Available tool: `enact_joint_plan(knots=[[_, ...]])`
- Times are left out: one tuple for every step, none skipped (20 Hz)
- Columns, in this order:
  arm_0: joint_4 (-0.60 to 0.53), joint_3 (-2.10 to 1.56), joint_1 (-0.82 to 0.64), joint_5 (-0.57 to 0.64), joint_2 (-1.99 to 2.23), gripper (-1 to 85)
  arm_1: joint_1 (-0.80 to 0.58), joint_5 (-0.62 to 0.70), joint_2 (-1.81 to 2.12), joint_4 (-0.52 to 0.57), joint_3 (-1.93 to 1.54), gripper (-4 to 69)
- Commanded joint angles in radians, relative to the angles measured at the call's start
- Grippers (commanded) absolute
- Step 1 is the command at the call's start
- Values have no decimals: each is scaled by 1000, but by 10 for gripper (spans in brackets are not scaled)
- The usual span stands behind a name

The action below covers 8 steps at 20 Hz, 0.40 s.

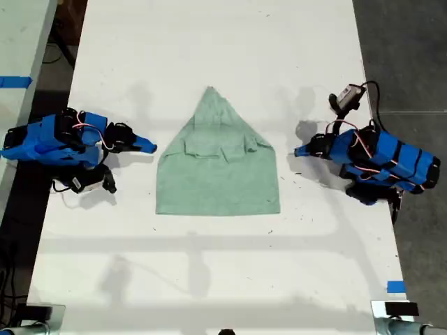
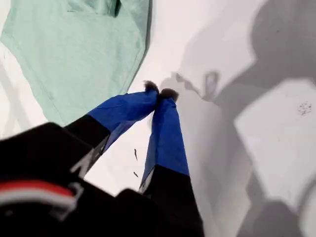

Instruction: Fold t shirt

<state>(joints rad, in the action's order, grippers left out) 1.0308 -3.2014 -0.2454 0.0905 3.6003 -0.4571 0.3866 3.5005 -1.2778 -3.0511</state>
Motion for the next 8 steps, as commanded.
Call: enact_joint_plan(knots=[[-21, -9, -34, -14, 6, 0, 17, -17, 14, 0, -35, 15], [-20, -9, -32, -15, 6, 0, 17, -20, 14, -2, -35, 15], [-18, -9, -31, -17, 6, 0, 18, -26, 14, -5, -34, 15], [-17, -9, -29, -15, 6, 0, 26, -35, 14, -11, -32, 15], [-17, -9, -29, -14, 6, 0, 35, -37, 14, -15, -29, 15], [-17, -9, -32, -12, 6, 0, 43, -43, 14, -17, -26, 15], [-12, -9, -35, -12, 6, 0, 43, -51, 14, -18, -26, 15], [-8, -9, -35, -14, 6, 0, 43, -54, 14, -18, -26, 15]])
